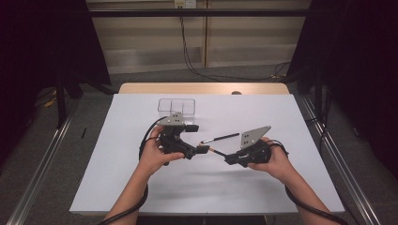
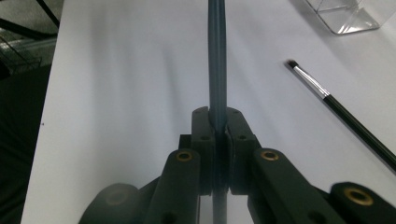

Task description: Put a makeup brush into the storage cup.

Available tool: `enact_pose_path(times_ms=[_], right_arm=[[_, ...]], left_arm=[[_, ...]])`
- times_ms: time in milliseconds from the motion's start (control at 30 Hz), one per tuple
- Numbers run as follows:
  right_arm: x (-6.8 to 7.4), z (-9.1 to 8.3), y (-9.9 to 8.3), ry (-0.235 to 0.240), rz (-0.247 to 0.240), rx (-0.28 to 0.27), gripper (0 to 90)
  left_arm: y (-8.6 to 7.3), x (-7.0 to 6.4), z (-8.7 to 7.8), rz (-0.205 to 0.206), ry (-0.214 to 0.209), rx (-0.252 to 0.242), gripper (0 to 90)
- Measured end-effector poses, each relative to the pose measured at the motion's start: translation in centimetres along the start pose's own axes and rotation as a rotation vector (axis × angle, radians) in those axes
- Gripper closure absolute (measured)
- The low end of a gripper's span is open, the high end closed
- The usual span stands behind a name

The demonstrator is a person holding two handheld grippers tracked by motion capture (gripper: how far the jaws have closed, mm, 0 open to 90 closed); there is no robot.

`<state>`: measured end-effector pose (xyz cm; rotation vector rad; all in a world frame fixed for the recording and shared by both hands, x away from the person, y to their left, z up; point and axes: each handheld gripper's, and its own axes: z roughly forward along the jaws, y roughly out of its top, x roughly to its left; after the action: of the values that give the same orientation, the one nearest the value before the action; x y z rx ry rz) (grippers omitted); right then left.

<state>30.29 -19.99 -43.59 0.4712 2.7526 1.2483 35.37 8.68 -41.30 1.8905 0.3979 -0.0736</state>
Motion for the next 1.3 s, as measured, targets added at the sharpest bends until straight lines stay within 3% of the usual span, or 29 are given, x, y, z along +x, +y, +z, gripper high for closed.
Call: enact_pose_path(times_ms=[767,1300], right_arm=[[0.29,0.17,0.01,-0.033,0.108,-0.220,84.8],[0.56,0.70,-0.04,-0.065,0.145,-0.338,84.9]], left_arm=[[-0.49,0.12,0.46,-0.019,-0.001,-0.014,4.5],[-0.55,-0.03,0.68,-0.032,-0.019,-0.034,6.4]])
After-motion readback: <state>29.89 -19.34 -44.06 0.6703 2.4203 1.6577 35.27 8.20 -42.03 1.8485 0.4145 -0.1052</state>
